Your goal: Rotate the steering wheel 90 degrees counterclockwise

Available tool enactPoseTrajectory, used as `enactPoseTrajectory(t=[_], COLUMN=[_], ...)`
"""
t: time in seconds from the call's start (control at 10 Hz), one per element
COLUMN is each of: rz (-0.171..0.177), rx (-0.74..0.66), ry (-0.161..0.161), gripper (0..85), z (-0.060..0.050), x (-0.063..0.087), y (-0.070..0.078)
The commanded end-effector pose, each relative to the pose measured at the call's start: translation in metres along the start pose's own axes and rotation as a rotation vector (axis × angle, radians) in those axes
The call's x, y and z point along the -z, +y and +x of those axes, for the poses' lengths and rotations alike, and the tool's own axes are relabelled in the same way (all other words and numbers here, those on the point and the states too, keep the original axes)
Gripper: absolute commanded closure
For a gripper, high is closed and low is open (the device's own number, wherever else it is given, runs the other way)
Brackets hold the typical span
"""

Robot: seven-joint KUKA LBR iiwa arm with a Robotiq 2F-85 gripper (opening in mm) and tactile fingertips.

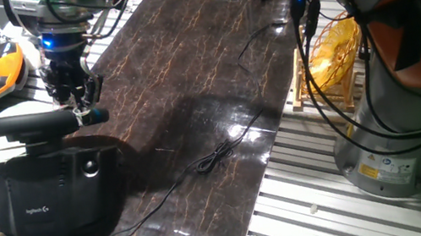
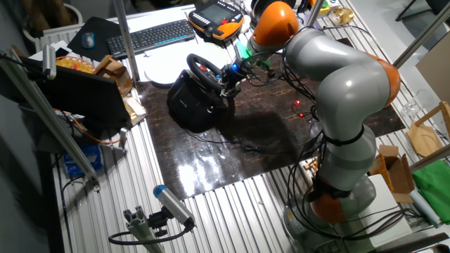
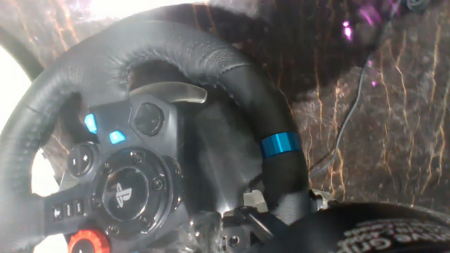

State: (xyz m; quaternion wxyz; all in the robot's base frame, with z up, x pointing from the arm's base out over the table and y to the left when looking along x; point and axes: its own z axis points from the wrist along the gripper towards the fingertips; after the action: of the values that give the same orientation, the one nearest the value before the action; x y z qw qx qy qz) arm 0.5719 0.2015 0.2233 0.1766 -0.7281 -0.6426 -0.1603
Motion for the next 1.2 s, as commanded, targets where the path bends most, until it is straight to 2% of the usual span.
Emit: enactPoseTrajectory(t=[0.0, 1.1], rz=[0.0, -0.008], rx=[0.009, 0.058], ry=[-0.001, 0.01], gripper=[84.3, 84.3], z=[-0.002, -0.02], x=[0.0, -0.01], y=[0.001, 0.004])
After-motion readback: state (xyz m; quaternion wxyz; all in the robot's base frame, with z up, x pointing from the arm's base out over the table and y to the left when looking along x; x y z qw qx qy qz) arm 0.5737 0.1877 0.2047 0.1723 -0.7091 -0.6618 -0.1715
